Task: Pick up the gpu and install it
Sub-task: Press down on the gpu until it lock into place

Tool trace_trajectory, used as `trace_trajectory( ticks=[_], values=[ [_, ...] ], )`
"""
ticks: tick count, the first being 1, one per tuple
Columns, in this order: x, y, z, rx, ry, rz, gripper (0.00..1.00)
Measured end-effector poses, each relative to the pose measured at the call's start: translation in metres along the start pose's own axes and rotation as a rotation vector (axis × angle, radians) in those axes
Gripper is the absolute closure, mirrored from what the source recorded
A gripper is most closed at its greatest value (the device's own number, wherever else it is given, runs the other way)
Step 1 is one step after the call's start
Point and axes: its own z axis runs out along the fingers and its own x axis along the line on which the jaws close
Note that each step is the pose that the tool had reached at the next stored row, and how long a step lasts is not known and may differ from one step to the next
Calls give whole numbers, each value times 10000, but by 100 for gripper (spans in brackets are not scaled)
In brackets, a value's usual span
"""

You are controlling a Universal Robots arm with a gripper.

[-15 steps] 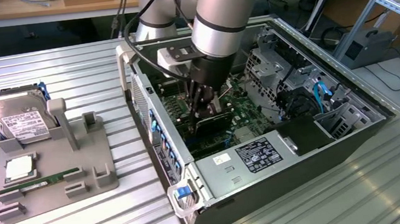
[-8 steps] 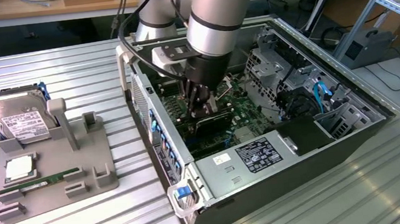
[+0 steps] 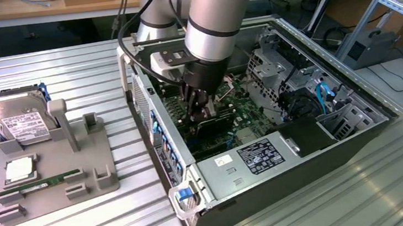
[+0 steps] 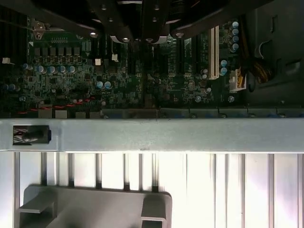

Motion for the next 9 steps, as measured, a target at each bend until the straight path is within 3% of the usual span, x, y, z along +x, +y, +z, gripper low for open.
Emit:
trace_trajectory(
  ticks=[9],
  values=[
    [14,29,36,0,-3,0,89]
  ],
)
